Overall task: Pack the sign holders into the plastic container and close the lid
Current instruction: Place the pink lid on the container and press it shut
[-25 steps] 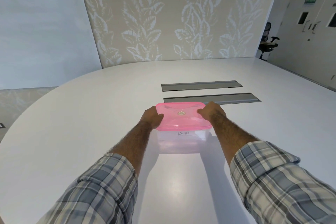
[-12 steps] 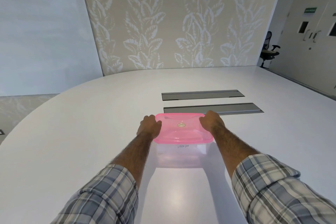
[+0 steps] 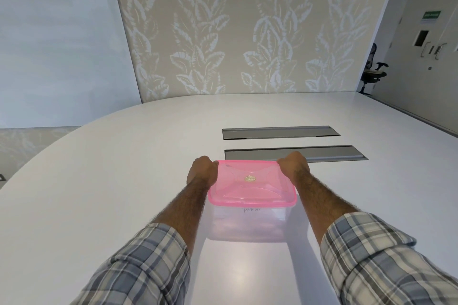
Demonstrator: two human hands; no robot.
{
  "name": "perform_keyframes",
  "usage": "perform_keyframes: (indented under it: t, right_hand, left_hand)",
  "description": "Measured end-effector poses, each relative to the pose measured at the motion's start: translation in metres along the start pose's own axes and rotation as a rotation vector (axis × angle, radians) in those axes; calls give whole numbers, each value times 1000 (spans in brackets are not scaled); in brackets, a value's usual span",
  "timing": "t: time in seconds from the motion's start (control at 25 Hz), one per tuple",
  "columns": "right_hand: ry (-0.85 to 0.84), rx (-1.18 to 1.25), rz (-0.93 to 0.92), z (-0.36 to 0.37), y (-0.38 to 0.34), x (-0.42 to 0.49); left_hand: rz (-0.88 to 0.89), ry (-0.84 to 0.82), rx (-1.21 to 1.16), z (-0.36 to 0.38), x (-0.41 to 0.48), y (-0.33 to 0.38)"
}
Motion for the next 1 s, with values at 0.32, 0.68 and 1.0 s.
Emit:
perform_keyframes:
  t: [0.32,0.68,1.0]
  right_hand:
    - [-25,246,85,16,7,18]
    - [-56,201,24,29,10,31]
    - [-59,166,4,33,11,36]
  left_hand:
    - [-32,-23,-75,10,11,3]
    - [14,-46,-138,22,28,-3]
    - [-16,9,-34,20,22,1]
Point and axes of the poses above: each hand's wrist, its own x-axis towards the middle knuckle, its own z-axis out of the palm, y = z × x, the point moved 3 cm from there along x, towards the middle knuckle, and after that the axes turned 4 degrees about x, right-handed, at the moved point
